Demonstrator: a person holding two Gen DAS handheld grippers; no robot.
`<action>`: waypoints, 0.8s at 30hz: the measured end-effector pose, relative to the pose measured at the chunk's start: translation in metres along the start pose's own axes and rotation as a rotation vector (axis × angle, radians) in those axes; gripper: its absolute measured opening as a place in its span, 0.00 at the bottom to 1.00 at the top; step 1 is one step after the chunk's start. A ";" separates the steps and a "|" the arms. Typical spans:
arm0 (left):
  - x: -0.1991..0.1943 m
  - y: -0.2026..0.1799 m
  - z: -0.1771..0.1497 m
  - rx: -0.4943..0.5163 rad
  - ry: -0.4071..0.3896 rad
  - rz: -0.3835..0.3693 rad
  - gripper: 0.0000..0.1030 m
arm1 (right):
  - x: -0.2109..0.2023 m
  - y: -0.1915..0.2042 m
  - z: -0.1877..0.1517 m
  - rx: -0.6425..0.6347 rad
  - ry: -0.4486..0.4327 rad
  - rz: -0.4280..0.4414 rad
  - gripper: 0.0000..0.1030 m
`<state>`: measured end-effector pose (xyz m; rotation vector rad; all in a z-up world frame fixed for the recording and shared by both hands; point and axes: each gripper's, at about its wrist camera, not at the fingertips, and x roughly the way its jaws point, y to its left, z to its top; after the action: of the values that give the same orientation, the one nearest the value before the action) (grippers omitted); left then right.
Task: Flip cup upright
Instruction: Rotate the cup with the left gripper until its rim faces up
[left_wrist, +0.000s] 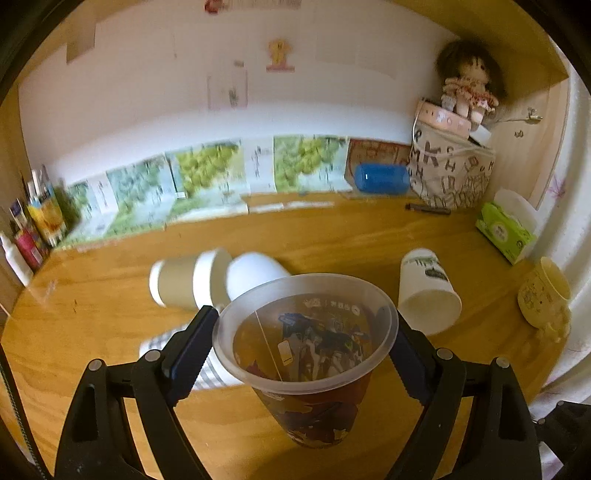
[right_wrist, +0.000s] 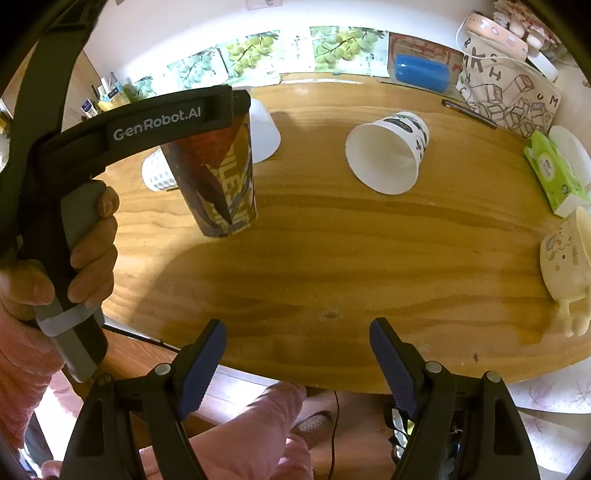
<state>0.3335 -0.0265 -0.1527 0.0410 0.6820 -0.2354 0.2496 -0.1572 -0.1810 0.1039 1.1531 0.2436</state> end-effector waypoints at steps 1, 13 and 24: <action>-0.001 -0.001 0.000 0.011 -0.021 0.009 0.87 | 0.001 0.000 0.001 0.002 0.001 0.002 0.78; -0.001 -0.012 -0.008 0.140 -0.145 0.021 0.87 | 0.004 -0.002 0.008 0.017 -0.033 -0.010 0.78; 0.000 -0.017 -0.025 0.191 -0.158 0.008 0.87 | 0.006 -0.018 0.011 0.075 -0.049 -0.041 0.78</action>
<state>0.3144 -0.0405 -0.1713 0.2062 0.5004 -0.2921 0.2641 -0.1728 -0.1853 0.1520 1.1144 0.1609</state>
